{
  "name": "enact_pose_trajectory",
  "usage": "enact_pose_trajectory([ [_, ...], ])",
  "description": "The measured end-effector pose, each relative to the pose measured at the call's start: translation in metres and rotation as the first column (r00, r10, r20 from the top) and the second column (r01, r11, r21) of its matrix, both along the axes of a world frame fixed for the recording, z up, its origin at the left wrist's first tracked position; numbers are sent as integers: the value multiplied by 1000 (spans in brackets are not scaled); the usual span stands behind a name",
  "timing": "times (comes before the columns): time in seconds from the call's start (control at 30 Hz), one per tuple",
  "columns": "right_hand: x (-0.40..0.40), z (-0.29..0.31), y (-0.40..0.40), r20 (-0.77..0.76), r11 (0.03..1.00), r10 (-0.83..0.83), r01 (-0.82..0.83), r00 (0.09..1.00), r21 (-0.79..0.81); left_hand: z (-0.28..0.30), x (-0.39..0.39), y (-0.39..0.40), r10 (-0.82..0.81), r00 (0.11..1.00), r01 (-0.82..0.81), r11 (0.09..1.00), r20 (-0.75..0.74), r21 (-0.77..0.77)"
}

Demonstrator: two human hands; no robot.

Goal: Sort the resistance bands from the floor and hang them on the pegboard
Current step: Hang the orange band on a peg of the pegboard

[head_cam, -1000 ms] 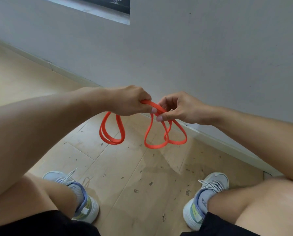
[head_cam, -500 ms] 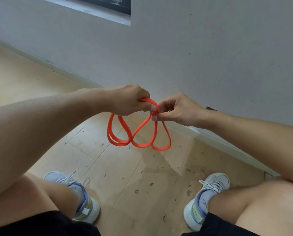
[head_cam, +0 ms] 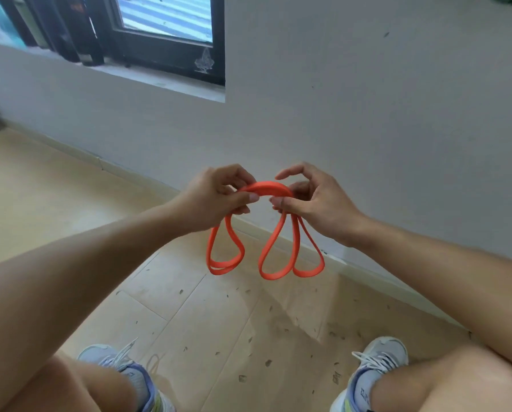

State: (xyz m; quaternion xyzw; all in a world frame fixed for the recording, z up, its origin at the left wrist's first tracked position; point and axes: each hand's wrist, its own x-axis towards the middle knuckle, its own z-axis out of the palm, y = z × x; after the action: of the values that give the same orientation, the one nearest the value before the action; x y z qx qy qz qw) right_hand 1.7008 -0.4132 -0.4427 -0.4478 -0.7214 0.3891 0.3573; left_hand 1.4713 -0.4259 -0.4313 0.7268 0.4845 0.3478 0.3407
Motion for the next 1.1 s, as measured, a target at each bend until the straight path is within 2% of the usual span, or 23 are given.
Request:
enact_pose_trajectory([
  [0.13,5,17,-5,-63,994,-71,76,995,74,15,12,-3,102,986,-107,994,134,31],
  [0.33,18,61,-12,-83,957,-145,161,986,240,58,34,-4,69,967,-85,995,247,55],
  [0.5,35,111,-17,-87,909,-196,214,977,358,105,56,4,63,990,-92,966,126,243],
  [0.67,52,177,-30,-87,841,-225,239,970,485,161,83,3,40,993,-77,936,112,345],
  [0.93,79,303,-52,-190,734,-287,343,939,587,278,139,-8,34,988,-120,778,150,617],
  [1.1,93,367,-62,-235,670,-320,395,918,629,337,162,-4,-10,947,-221,706,322,673],
])
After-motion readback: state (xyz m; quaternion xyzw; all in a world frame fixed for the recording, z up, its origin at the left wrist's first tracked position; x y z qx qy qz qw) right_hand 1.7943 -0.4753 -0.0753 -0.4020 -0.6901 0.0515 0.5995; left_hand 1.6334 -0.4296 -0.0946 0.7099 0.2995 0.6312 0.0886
